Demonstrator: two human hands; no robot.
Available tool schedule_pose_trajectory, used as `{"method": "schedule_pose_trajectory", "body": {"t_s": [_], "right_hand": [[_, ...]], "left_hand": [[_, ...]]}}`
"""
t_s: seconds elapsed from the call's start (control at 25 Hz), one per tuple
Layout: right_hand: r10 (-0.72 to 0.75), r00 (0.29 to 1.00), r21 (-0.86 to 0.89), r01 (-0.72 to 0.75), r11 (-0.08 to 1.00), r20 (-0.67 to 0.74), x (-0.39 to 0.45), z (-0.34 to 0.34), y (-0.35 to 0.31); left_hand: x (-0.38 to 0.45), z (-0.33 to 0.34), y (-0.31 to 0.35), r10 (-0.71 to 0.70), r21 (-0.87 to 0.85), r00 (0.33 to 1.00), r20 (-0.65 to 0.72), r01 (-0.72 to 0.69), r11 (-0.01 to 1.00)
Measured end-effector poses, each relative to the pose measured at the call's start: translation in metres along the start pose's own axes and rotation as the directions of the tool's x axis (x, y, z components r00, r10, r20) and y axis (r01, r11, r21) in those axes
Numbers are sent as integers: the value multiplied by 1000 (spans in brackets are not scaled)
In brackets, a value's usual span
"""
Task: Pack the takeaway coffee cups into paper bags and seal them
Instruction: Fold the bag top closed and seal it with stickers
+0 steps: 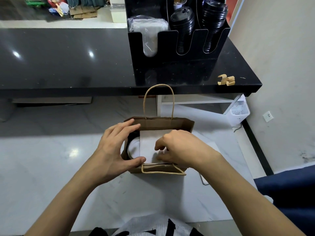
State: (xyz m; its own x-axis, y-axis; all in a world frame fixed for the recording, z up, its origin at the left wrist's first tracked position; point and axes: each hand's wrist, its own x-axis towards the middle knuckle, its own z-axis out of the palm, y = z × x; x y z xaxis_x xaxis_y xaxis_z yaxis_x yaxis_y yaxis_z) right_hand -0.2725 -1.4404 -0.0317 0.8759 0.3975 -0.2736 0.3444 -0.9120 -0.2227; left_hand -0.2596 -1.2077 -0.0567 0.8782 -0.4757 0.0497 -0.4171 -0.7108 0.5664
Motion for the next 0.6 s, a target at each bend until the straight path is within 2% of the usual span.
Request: {"method": "schedule_pose_trajectory", "body": {"t_s": [0.04, 0.12, 0.2, 0.28, 0.36, 0.44, 0.6], "right_hand": [[-6, 999, 50, 9, 999, -52, -3, -1, 1], [-21, 963, 139, 61, 988, -270, -9, 0, 8], [-3, 863, 156, 95, 983, -505, -17, 3, 21], [70, 768, 202, 79, 976, -637, -28, 6, 35], [137, 705, 250, 59, 966, -696, -41, 10, 46], [200, 673, 301, 36, 953, -713, -53, 14, 56], [325, 689, 405, -49, 913, -648, -67, 32, 67]], "left_hand": [[0, 0, 0, -3, 1, 1000, 0, 3, 1000], [1, 0, 0, 8, -4, 1000, -23, -9, 1000], [0, 1, 0, 25, -22, 998, -65, -26, 999], [-1, 0, 1, 18, -47, 996, -93, -23, 999], [-2, -1, 0, 11, -62, 993, -121, -19, 998], [-4, -2, -2, 3, -78, 987, -160, -16, 997], [-13, -5, -7, -64, -159, 968, -244, 25, 987]]}}
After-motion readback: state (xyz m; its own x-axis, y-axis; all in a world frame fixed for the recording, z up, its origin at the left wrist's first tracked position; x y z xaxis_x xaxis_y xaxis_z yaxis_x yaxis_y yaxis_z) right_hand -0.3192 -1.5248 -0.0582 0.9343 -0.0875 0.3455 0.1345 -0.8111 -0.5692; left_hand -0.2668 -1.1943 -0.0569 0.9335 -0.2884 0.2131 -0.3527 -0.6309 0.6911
